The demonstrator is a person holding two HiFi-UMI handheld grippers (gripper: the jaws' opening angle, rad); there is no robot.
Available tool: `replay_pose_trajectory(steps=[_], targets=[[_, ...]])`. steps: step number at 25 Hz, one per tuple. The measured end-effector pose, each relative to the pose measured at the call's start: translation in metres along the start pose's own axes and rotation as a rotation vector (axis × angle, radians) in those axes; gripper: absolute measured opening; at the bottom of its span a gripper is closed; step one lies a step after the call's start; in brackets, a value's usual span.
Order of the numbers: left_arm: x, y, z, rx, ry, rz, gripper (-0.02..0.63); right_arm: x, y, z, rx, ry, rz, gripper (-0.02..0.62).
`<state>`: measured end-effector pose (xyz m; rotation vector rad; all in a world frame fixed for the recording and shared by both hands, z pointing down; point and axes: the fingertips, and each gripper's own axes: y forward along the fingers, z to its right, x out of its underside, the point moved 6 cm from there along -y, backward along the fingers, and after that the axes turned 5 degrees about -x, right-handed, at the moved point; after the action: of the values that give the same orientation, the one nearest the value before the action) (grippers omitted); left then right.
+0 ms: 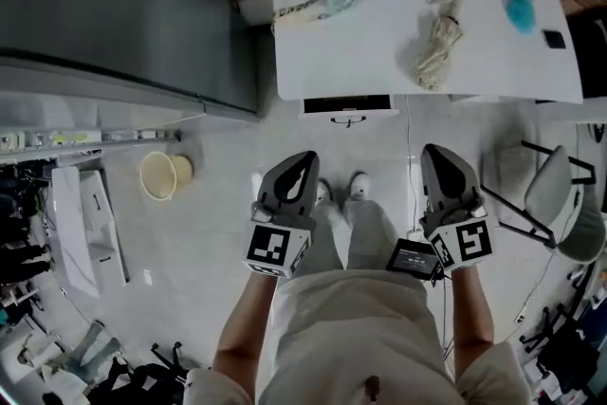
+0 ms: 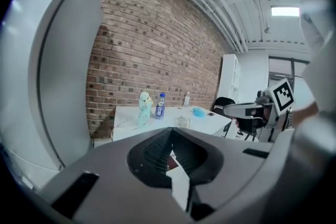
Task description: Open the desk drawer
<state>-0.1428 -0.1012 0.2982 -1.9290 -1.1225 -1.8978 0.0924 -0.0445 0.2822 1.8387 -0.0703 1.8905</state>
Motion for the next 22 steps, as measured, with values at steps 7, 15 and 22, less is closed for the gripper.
replay_pose_trajectory(steps=[7, 15, 22], targets=[[-0.089, -0.061, 0.002, -0.011, -0.007, 0.134, 0.008, -0.092, -0.062, -0.012, 0.012, 0.083, 0.102, 0.026], [-0.149, -0.099, 0.025, 0.001, 0.001, 0.233, 0.008, -0.154, -0.087, -0.059, -0.049, 0.055, 0.205, 0.026], [-0.172, -0.129, 0.027, 0.009, 0.003, 0.297, 0.008, -0.180, -0.090, -0.079, -0.070, 0.058, 0.271, 0.026]])
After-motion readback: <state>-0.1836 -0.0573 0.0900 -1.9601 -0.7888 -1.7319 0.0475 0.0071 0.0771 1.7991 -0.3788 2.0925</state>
